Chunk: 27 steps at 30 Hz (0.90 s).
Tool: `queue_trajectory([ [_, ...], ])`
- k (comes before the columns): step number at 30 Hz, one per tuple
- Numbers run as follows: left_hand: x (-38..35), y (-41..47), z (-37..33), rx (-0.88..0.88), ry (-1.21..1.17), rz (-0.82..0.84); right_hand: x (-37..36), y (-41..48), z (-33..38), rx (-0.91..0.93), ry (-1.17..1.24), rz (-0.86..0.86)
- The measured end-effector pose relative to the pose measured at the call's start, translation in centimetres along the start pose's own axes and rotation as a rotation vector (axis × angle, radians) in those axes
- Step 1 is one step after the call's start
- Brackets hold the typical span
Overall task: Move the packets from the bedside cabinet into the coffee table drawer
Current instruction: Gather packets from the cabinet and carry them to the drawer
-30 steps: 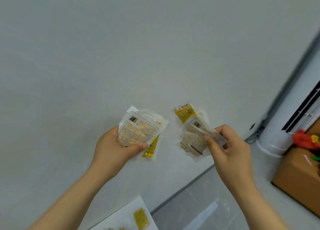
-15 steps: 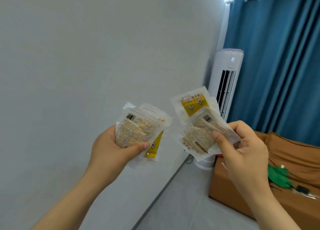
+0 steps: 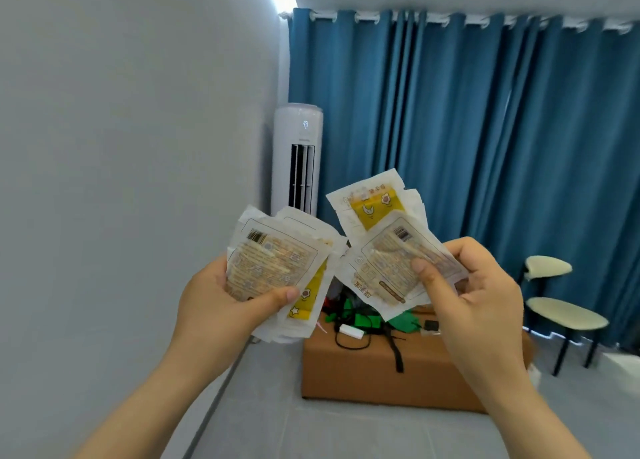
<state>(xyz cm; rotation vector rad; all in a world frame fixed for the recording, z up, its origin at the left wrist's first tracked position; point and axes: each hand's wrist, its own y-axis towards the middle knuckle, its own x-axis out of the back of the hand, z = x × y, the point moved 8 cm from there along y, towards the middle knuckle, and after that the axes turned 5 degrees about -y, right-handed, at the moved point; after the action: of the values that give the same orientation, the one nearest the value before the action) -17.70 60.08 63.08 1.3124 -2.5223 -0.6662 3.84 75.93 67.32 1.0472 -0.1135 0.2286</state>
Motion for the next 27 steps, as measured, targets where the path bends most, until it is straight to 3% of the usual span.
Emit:
queue_trajectory([
  [13,-15.9,11.8,7.5,0.035,-0.21,0.349,3.9,4.0,-10.8,-0.138,-0.332,-0.234],
  [27,-42.8,14.3,11.6,0.042,-0.343,0.637,17.7,7.2,-26.0,-0.202,-0.62,-0.392],
])
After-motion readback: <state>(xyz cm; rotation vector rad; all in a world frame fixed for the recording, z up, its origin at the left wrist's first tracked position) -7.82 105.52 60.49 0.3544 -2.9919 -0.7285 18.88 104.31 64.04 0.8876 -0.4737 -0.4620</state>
